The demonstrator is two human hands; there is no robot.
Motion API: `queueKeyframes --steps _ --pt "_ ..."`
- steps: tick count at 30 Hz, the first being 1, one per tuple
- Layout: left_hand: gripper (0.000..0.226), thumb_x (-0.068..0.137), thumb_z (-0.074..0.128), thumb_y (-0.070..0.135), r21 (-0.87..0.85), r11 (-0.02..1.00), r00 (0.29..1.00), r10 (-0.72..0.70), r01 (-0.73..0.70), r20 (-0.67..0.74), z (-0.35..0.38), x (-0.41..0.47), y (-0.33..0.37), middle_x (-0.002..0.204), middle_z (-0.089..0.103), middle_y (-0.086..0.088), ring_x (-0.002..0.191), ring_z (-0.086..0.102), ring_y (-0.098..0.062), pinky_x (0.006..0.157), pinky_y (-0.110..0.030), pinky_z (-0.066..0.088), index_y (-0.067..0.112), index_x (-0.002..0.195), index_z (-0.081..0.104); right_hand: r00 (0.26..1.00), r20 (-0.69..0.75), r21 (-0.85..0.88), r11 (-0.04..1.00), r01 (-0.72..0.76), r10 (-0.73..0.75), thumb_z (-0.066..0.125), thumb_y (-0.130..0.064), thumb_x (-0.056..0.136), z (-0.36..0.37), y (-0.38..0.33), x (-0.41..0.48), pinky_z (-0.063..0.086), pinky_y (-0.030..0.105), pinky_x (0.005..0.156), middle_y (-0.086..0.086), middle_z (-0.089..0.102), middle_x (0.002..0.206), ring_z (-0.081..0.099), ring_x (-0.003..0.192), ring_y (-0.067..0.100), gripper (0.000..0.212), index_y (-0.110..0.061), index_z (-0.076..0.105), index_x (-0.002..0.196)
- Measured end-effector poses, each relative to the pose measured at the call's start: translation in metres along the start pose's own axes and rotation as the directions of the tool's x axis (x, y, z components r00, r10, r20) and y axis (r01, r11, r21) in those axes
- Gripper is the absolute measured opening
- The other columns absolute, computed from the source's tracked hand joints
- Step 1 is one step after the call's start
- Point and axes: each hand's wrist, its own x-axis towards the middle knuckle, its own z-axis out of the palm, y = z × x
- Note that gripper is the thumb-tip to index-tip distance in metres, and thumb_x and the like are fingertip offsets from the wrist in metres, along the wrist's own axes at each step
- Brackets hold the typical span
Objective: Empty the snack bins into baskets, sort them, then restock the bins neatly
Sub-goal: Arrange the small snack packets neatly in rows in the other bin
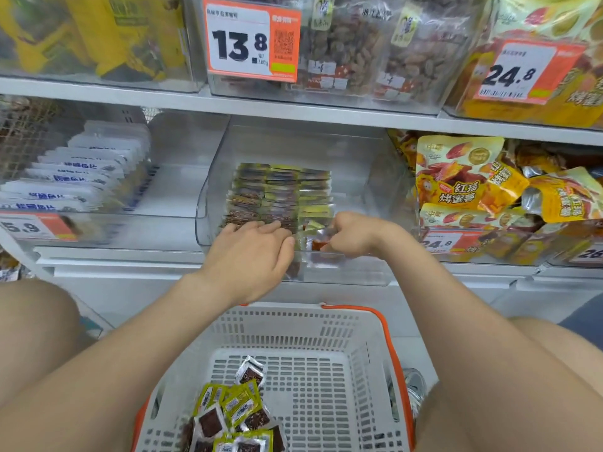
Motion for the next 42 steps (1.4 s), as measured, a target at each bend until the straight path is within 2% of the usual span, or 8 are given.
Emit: queueKeyframes --steps 4,9,13,21,26,30,34,42 --pt "0.067 0.103 0.006 0.052 0.027 1.0 1.0 -0.005 0.005 0.008 -0.002 -0.002 0.002 0.156 0.052 0.003 0.141 0.05 -0.021 0.107 -0.045 0.042 0.032 0.136 0.06 0.994 -0.051 -0.053 0.994 -0.096 0.093 0.072 -0.034 0.093 0.004 -0.011 -0.001 0.061 0.039 0.088 0.006 0.068 0.109 0.068 0.1 0.027 0.031 -0.01 0.065 0.112" --pt "0.06 0.107 0.011 0.05 0.043 0.999 1.0 0.008 -0.008 0.001 -0.002 -0.001 0.002 0.153 0.055 0.002 0.138 0.052 -0.023 0.107 -0.046 0.044 0.03 0.133 0.061 0.985 -0.152 0.002 0.996 -0.084 0.083 0.08 -0.032 0.088 0.003 -0.012 -0.007 0.05 0.03 0.066 0.006 0.065 0.093 0.063 0.084 0.023 0.029 -0.008 0.063 0.094" --pt "0.053 0.109 0.016 0.048 0.022 0.999 0.999 0.023 -0.024 0.026 -0.005 -0.003 0.002 0.155 0.052 0.001 0.141 0.049 -0.024 0.109 -0.046 0.041 0.031 0.136 0.059 0.99 -0.084 0.157 0.982 -0.1 0.114 0.073 -0.037 0.095 -0.001 -0.006 -0.017 0.061 0.035 0.08 0.004 0.052 0.11 0.07 0.096 0.025 0.037 -0.02 0.054 0.121" --pt "0.043 0.106 0.031 0.048 -0.103 0.986 0.983 0.114 -0.129 -0.144 -0.002 -0.007 -0.008 0.117 0.065 0.002 0.106 0.058 -0.025 0.091 -0.045 0.048 0.023 0.124 0.061 0.974 -0.166 0.196 0.973 -0.118 0.152 0.065 -0.047 0.099 0.006 -0.001 -0.01 0.046 0.028 0.054 0.01 0.06 0.085 0.072 0.069 0.027 0.043 -0.012 0.053 0.079" --pt "0.018 0.09 0.063 0.028 -0.101 0.954 0.856 0.203 -0.283 -0.476 -0.008 -0.04 -0.002 0.076 0.051 0.005 0.075 0.049 -0.021 0.063 -0.036 0.039 0.02 0.078 0.052 0.649 -0.756 0.125 0.955 0.267 -0.083 0.057 -0.019 0.091 0.023 -0.016 -0.053 0.051 0.03 0.077 -0.004 0.07 0.084 0.064 0.083 0.015 0.016 -0.017 0.069 0.101" --pt "0.025 0.087 0.055 0.041 -0.022 0.972 0.97 0.236 -0.235 0.063 0.039 -0.06 0.001 0.073 0.062 0.003 0.069 0.061 -0.027 0.055 -0.031 0.038 0.023 0.07 0.051 0.817 -0.542 0.275 0.878 0.391 -0.194 0.058 -0.015 0.083 0.074 -0.034 -0.102 0.052 0.023 0.063 -0.006 0.068 0.064 0.063 0.062 0.009 0.015 -0.022 0.07 0.077" --pt "0.017 0.091 0.061 0.041 -0.043 0.999 0.753 0.049 -0.028 0.656 0.134 -0.069 -0.032 0.101 0.07 -0.002 0.091 0.064 -0.027 0.082 -0.041 0.057 0.024 0.093 0.064 0.969 0.004 0.027 0.969 0.246 -0.247 0.053 -0.014 0.084 0.161 -0.019 -0.077 0.059 0.043 0.081 0.014 0.074 0.083 0.068 0.087 0.032 0.024 -0.008 0.076 0.087" --pt "0.049 0.099 0.055 0.006 -0.005 0.973 0.543 -0.125 0.232 0.83 0.293 -0.129 -0.076 0.15 0.05 -0.008 0.133 0.055 -0.031 0.107 -0.046 0.05 0.015 0.146 0.047 0.948 0.31 -0.016 0.997 -0.072 0.074 0.053 -0.001 0.089 0.317 0.034 0.005 0.043 0.033 0.056 0.01 0.049 0.069 0.051 0.063 0.027 0.027 -0.009 0.046 0.065"
